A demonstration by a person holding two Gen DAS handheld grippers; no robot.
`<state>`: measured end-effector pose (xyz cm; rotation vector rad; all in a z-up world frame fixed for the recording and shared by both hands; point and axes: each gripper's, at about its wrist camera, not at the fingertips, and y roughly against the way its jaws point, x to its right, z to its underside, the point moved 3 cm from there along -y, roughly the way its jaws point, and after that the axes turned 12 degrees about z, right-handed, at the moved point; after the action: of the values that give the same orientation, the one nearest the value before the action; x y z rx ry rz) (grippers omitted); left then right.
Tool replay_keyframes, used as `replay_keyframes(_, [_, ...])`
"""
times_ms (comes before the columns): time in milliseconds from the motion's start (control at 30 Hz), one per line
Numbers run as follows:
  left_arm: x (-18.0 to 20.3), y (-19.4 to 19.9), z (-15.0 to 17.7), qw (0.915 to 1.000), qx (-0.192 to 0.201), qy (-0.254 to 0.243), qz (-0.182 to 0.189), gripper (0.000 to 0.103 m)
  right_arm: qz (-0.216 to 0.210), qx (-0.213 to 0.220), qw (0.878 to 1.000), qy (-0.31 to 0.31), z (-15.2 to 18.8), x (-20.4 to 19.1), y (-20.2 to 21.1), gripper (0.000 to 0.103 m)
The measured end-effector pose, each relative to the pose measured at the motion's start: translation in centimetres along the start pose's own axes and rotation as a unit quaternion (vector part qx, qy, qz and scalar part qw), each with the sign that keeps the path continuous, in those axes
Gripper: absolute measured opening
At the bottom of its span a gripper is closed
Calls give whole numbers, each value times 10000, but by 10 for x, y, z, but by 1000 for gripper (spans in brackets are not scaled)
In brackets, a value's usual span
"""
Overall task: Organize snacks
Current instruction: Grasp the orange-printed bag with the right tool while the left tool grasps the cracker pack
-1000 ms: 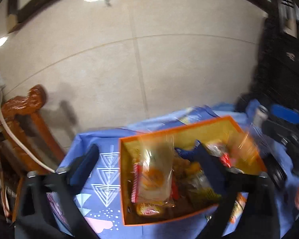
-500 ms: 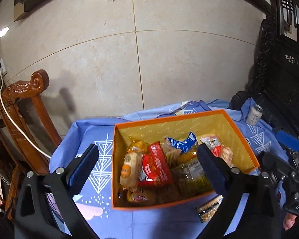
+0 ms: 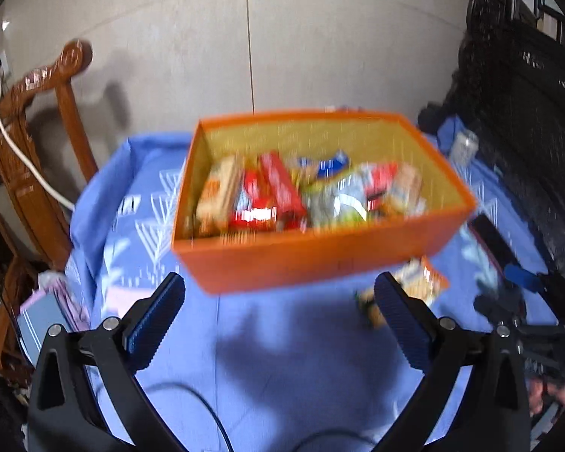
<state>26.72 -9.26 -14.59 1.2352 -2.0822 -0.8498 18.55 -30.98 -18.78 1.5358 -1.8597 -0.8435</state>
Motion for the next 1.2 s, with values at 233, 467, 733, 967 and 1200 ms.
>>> replay_keyframes(233, [-15,3,33,9999,-113,10,17,99,203,-477,9986,112,22,-6,-42,78])
replay_keyframes(467, [-26,-2,33,9997,-230,93,-11,99,176,-725,9972,78,28,-10,-79,78])
replay_keyframes(733, [-30,-9,32,9993,-360,90,0,99,144,-709,9972,200,20,-28,-105,78])
replay_keyframes(967, [-27,-19,31,9990,-443,78,29,99,165,-479,9969,597,25,-30,-103,61])
replay_keyframes(1200, [-22,-22,28,9990,-446,49,90,99,58,-552,9975,427,33,-17,-96,35])
